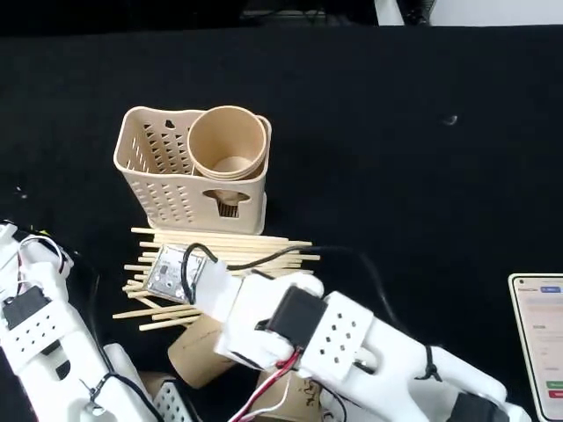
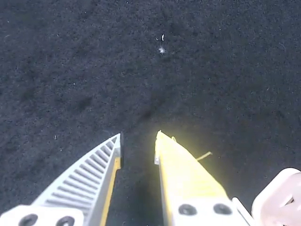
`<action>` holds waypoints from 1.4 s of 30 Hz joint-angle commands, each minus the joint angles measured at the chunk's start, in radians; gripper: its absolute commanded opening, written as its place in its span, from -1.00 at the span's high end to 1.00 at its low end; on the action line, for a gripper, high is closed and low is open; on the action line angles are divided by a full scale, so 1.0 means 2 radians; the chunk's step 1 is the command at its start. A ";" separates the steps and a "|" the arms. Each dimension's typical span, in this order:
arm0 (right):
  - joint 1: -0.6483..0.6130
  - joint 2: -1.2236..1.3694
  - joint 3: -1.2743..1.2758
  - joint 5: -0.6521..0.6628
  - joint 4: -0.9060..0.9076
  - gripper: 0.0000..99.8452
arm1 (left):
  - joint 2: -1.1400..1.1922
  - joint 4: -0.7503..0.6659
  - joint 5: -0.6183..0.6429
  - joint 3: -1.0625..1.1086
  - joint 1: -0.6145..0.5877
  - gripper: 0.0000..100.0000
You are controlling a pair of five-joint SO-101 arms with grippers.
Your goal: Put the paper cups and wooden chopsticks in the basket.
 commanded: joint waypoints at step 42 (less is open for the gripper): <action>0.171 0.003 -0.397 0.184 0.189 0.98 | -0.008 -0.008 0.004 -0.011 -0.001 0.75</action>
